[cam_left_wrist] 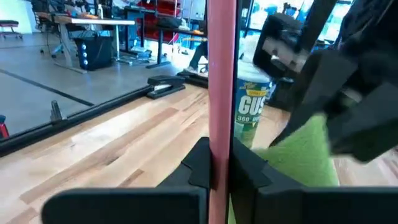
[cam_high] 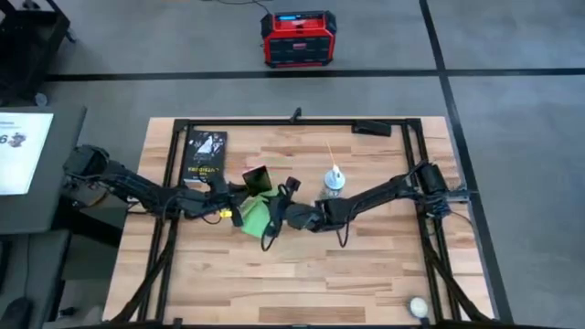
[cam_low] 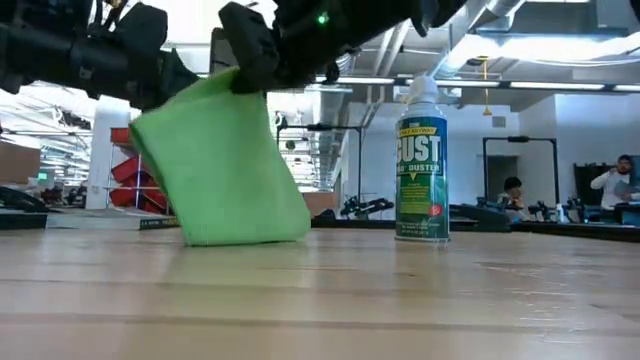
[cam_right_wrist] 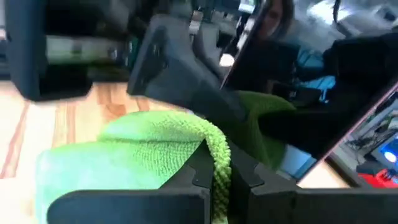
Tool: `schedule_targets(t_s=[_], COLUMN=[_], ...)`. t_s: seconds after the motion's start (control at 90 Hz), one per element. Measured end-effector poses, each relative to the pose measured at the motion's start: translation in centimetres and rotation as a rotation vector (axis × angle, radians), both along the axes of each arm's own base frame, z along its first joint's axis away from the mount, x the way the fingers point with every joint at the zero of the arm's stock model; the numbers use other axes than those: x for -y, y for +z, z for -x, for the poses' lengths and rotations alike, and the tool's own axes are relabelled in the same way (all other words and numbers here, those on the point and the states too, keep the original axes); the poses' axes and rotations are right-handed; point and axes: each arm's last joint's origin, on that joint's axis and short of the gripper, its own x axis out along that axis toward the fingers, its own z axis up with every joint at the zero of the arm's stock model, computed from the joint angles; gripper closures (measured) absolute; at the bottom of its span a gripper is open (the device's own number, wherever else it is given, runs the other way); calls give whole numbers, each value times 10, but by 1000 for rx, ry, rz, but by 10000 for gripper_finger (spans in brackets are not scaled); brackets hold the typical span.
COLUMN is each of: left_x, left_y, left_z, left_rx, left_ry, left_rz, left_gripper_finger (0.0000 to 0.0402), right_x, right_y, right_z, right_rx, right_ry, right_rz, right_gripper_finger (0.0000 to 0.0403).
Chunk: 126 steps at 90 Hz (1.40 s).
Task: Apply microfiber cloth
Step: Wipe the pink cellphone with the green microfiber cloth
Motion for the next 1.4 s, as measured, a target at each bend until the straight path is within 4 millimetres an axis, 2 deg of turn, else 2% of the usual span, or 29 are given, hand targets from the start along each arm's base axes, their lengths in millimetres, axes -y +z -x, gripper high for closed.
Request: schedule_targets(t_s=[0.144, 0.3, 0.444, 0.522, 0.611, 0.978, 1.111, 1.278, 1.4], left_x=[1, 3, 3, 3, 3, 0, 0, 1, 4], left_y=[-2, -3, -6, -6, -6, 0, 1, 4, 3], left_z=[0, 1, 1, 1, 1, 0, 0, 0, 1], left_rx=[-14, -23, -48, -50, -50, -5, 12, 40, 40], left_ry=[-1, -14, -15, -15, -14, 20, 19, 9, -8], left_rz=[13, 12, 5, 5, 4, -10, -8, 2, 12], left_gripper_finger=[396, 396, 396, 396, 396, 396, 396, 396, 396], right_x=[10, 31, 48, 50, 45, 13, 5, 3, 6], right_y=[26, 54, 72, 74, 71, 36, 18, -6, -4], right_z=[4, 11, 15, 15, 15, 25, 24, 14, 7], right_rx=[55, 110, 173, 194, 173, -70, -133, -155, -95], right_ry=[-6, -50, -82, -59, -35, -6, 6, 13, 18], right_rz=[68, 99, 90, 82, 64, -106, -156, -179, -118], right_gripper_finger=[403, 403, 403, 403, 403, 403, 403, 403, 403])
